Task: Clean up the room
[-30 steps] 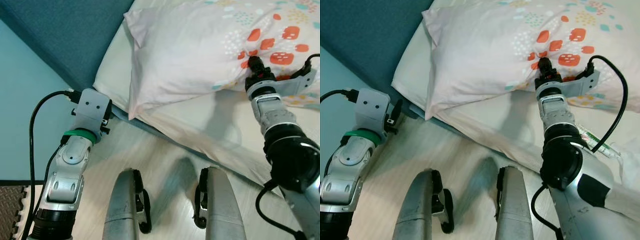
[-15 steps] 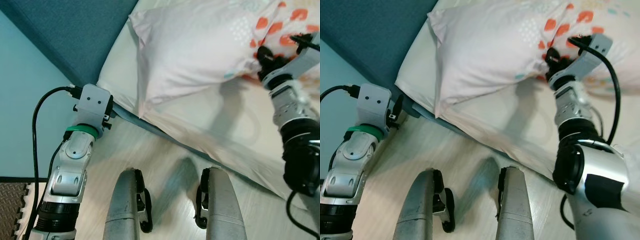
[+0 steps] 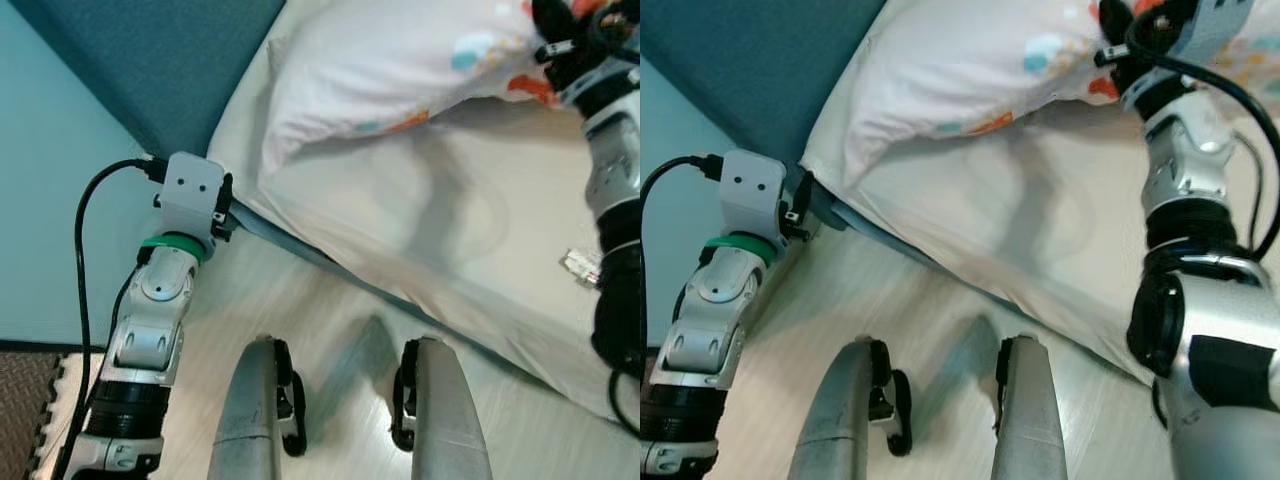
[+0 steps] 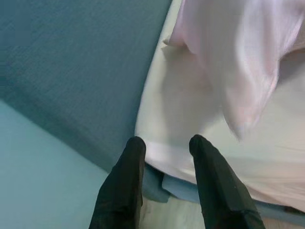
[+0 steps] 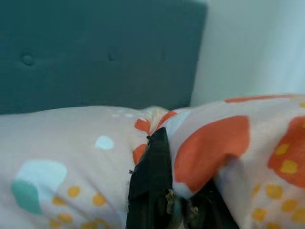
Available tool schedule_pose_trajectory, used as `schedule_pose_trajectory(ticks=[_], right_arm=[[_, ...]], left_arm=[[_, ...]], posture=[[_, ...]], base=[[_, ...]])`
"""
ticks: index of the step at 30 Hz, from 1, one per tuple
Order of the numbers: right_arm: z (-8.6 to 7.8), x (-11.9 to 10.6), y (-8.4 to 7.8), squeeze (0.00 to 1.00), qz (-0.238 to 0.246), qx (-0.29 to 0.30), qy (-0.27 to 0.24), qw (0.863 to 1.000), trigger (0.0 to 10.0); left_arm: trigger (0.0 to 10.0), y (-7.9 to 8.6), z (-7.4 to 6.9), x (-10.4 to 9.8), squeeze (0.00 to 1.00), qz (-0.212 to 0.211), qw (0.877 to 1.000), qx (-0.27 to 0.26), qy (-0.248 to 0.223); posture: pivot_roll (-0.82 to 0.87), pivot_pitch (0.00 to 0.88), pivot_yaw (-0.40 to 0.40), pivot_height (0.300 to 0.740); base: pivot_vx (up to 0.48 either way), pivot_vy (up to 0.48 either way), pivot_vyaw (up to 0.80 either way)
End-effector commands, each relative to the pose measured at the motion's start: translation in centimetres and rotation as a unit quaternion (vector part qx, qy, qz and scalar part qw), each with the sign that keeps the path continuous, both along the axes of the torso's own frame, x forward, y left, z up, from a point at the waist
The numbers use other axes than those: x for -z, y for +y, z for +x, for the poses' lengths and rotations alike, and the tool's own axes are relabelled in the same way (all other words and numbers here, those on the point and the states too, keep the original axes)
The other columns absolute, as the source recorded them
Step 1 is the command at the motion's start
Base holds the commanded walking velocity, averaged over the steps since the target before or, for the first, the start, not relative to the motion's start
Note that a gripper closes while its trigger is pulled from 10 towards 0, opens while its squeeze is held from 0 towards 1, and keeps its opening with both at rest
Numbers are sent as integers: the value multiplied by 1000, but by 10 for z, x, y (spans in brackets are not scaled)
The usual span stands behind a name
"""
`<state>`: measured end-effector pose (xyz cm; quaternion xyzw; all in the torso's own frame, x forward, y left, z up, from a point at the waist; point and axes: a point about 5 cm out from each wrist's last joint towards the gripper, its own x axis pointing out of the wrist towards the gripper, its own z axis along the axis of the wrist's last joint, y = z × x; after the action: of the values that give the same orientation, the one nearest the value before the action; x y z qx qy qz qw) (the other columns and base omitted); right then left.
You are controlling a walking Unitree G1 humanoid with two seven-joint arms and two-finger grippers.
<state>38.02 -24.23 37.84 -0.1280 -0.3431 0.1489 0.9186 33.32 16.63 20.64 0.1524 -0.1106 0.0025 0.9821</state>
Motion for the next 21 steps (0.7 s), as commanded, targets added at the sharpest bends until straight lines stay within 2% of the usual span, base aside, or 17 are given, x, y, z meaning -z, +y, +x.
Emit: schedule_pose_trajectory(ticks=[1,2,4,10,12,14,15,17,18,21], right_arm=[[-21,-42,2,0,-58,16,-108,992,0],[-21,-42,2,0,-58,16,-108,992,0],[-33,-61,-4,0,-98,49,-149,983,0],[-46,-77,-14,0,-92,66,-189,975,0],[-51,-84,-14,0,-83,18,-179,980,0],[-52,-85,-12,0,-89,1,-175,981,0],[-51,-83,-13,0,-97,-8,-161,982,0],[-41,-71,-17,0,-111,18,-122,986,0],[-41,-71,-17,0,-111,18,-122,986,0],[-13,-25,-24,0,-97,91,-27,991,0]], left_arm=[[10000,6,-1,10,0,-5,1000,-13,13],[10000,6,-1,10,0,-5,1000,-13,13],[10000,6,-1,11,0,-7,1000,-15,11],[10000,7,1,11,0,-9,1000,-16,8],[10000,9,1,10,0,-8,1000,-17,5],[10000,10,2,9,0,-8,1000,-18,4],[10000,12,3,7,0,-8,1000,-20,1],[10000,15,5,3,0,-7,1000,-21,-7],[10000,15,5,3,0,-7,1000,-21,-7],[10000,12,6,-5,0,-8,1000,-13,-23]], posture=[[-11,250,118,620],[-11,250,118,620],[-21,244,116,620],[-25,242,117,620],[-26,239,120,620],[-26,239,120,620],[-26,237,123,620],[-32,235,124,620],[-32,235,124,620],[-20,233,126,620]], base=[[0,0,0],[0,0,0],[0,0,0],[0,0,0],[0,0,0],[0,0,0],[0,0,0],[0,0,0],[0,0,0],[0,0,0]])
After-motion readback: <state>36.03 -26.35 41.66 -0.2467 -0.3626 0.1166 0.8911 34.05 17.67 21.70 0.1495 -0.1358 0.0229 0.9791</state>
